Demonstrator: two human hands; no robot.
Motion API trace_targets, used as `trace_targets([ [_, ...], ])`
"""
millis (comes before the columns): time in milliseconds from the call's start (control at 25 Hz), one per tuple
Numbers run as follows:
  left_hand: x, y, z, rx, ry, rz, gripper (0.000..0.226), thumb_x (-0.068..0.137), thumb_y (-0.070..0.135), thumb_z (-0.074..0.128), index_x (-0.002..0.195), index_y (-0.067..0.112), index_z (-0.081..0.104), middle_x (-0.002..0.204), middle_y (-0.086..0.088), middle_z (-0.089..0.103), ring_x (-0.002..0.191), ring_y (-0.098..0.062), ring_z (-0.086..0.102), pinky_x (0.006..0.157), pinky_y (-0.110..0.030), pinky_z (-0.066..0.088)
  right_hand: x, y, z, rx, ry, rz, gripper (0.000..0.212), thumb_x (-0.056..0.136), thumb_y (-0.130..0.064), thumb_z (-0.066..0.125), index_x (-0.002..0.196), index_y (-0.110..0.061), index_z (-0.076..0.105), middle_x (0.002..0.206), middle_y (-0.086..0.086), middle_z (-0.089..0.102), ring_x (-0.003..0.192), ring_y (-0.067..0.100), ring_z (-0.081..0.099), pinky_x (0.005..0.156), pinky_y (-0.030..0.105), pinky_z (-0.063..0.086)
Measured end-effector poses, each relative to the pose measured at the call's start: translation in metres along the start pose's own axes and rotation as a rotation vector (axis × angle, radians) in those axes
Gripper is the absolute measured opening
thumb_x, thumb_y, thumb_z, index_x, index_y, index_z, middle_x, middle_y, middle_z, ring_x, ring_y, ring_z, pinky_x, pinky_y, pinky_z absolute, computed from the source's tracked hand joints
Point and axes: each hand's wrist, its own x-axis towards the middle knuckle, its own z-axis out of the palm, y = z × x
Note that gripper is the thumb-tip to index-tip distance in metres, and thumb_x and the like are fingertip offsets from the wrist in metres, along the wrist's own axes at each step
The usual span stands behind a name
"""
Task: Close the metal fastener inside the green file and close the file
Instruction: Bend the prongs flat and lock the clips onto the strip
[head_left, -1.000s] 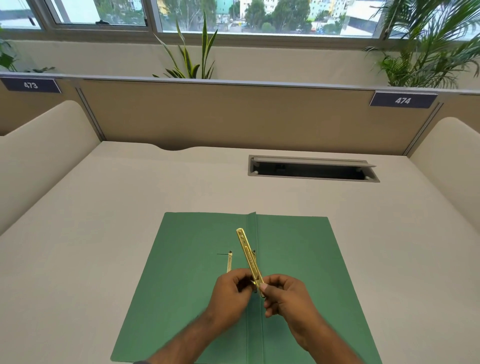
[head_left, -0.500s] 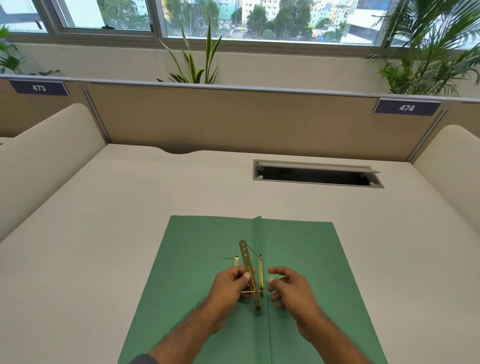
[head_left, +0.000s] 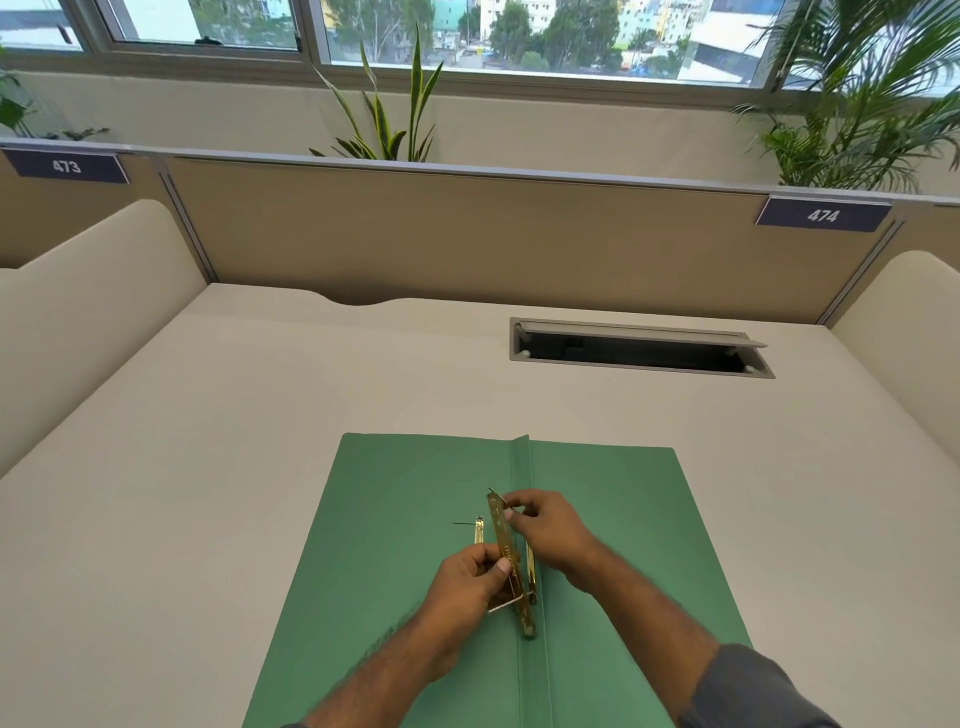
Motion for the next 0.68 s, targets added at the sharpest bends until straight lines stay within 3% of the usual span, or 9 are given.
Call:
trace_targets([
  [80, 0.001, -0.001, 0.0, 0.008, 0.008, 0.007, 0.017, 0.098, 0.006, 0.054, 0.1, 0.007, 0.071, 0.079, 0.001, 0.076, 0.081, -0.016, 0.073, 0.077, -0.025, 0.058, -0.002, 0.004, -0.005, -0.016, 0.0, 0.007, 0.015, 0.094, -0.026, 0.058, 0.092, -0.019, 0.071, 0.08, -0.006, 0.061, 0.073, 0.008, 0.054, 0.067, 0.024, 0.044],
  [200, 0.001, -0.004, -0.001, 0.011, 0.019, 0.005, 0.018, 0.097, 0.007, 0.055, 0.099, 0.011, 0.072, 0.079, 0.004, 0.077, 0.08, -0.012, 0.074, 0.07, -0.019, 0.056, -0.009, 0.012, -0.016, 0.065, -0.099, 0.002, 0.021, 0.094, -0.034, 0.056, 0.097, -0.019, 0.071, 0.077, -0.003, 0.058, 0.07, 0.009, 0.051, 0.065, 0.025, 0.047],
  [440, 0.003, -0.005, 0.002, 0.02, 0.026, 0.017, 0.019, 0.098, 0.009, 0.054, 0.099, 0.012, 0.073, 0.081, 0.003, 0.076, 0.08, -0.011, 0.073, 0.074, -0.022, 0.057, -0.013, 0.027, -0.023, 0.266, -0.124, 0.005, 0.029, 0.098, -0.034, 0.048, 0.103, -0.016, 0.07, 0.087, 0.006, 0.057, 0.078, 0.017, 0.051, 0.071, 0.025, 0.049],
  [680, 0.001, -0.004, 0.004, 0.005, 0.021, -0.007, 0.021, 0.1, 0.011, 0.052, 0.1, 0.011, 0.072, 0.074, 0.006, 0.076, 0.072, -0.006, 0.073, 0.065, -0.015, 0.055, -0.013, 0.039, -0.023, 0.425, -0.107, 0.017, 0.036, 0.098, -0.033, 0.046, 0.1, -0.005, 0.068, 0.086, 0.009, 0.057, 0.08, 0.019, 0.052, 0.073, 0.028, 0.049],
])
